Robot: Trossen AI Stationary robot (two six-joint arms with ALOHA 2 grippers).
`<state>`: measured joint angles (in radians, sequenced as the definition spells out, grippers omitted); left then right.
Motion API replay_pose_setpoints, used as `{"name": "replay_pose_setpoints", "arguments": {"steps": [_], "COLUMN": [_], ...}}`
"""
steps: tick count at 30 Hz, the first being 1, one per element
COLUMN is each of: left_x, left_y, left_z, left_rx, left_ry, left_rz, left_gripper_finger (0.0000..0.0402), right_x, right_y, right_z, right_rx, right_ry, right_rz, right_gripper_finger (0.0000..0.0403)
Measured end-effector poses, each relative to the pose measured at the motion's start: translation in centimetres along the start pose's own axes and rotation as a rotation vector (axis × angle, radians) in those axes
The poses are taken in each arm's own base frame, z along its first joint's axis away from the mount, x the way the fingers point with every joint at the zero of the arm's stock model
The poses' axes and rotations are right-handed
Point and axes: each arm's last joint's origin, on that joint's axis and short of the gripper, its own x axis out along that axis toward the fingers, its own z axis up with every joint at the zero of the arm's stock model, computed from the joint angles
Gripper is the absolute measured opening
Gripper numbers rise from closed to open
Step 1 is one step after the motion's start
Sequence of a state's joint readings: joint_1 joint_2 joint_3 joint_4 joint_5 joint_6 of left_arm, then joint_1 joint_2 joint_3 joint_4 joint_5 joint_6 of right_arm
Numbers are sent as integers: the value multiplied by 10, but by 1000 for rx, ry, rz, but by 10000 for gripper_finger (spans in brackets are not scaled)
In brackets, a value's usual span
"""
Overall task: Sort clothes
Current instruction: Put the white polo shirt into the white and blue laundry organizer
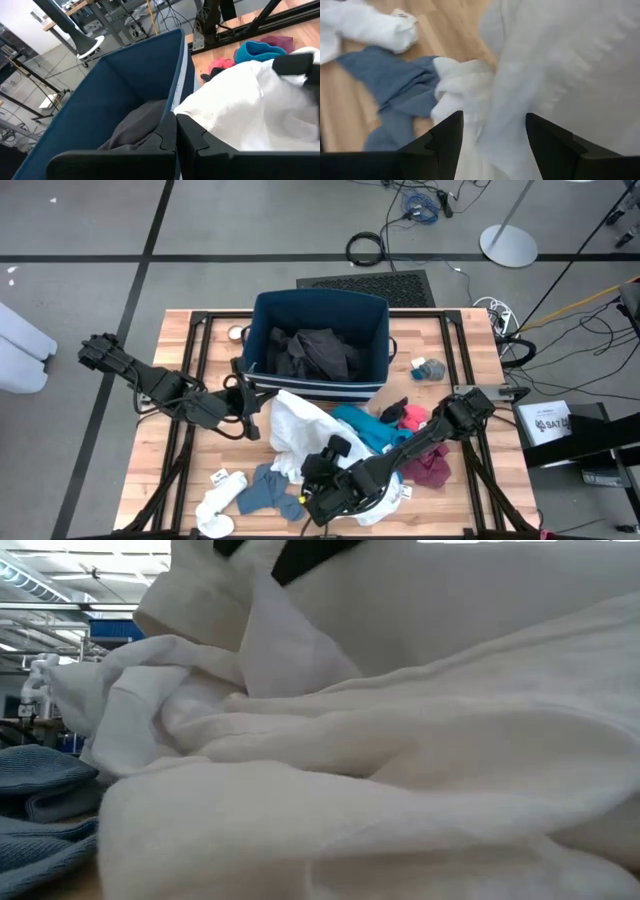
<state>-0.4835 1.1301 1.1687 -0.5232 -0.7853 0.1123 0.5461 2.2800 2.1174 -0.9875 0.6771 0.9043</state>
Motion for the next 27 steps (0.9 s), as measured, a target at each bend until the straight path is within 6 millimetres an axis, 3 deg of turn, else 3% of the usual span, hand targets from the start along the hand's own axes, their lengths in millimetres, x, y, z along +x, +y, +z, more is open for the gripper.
{"name": "replay_pose_setpoints", "arguments": {"steps": [6,10,12,15,17,21,27], "left_x": [0,0,0,0,0,-2,-9], "left_y": [0,-1,-2,-2,-3,-5,-6], "left_z": [0,1,2,2,3,8,28], "left_rx": [-4,-14,-20,-41,-46,-80,-145], "left_ry": [-3,-15,-17,-20,-28,-78,-270], "left_rz": [-16,-41,-57,-81,-100,-152,-224], "left_gripper_finger": [0,0,0,0,0,0,0], "right_x": [31,32,29,19,8,-25,-116], "right_y": [2,-14,-23,-28,-27,-28,-43], "right_z": [-15,-26,-30,-31,-29,-17,25], "right_rx": [38,67,67,60,38,58,57], "right_ry": [9,50,83,109,116,87,-91], "right_rz": [-93,-258,-335,-369,-337,-249,-60], "right_gripper_finger": [203,190,158,67,18,4,1]}}
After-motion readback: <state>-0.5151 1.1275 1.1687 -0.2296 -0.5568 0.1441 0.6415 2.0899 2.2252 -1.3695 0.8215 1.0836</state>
